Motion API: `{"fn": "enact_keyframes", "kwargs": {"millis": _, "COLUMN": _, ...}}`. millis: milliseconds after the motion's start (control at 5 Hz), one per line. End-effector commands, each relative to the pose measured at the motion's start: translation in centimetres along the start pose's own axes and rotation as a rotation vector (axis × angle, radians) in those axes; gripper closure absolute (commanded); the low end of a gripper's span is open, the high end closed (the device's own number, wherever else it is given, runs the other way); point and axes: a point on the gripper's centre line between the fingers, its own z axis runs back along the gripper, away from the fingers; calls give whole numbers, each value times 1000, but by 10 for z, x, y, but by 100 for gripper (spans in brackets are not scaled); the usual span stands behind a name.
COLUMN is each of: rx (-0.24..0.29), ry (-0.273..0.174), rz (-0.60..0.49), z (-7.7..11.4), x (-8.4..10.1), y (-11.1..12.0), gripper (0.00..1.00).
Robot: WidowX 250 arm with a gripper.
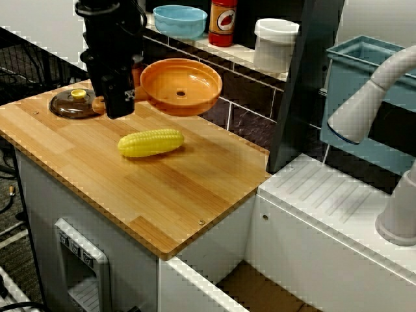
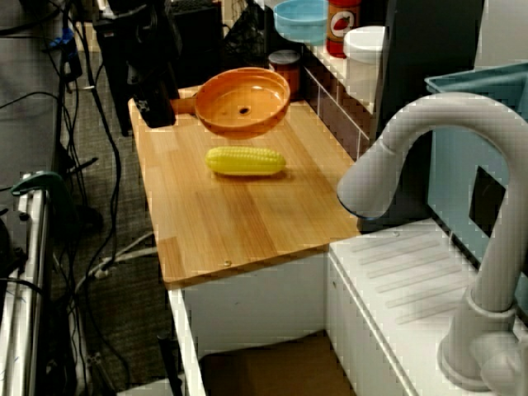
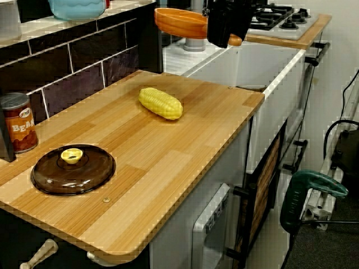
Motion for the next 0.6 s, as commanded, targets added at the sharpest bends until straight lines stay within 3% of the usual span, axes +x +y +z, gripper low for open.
{"fn": "enact_keyframes", "kwargs": {"millis": 0, "rx": 165, "ry": -85, "rz": 11, "z": -2, "x": -1, "y": -19, "gripper": 100}}
{"fn": "enact_keyframes", "kwargs": {"millis": 400, "rx": 226, "ry": -113, "rz": 16, "z": -3, "x": -3, "y": -22, "gripper": 100}}
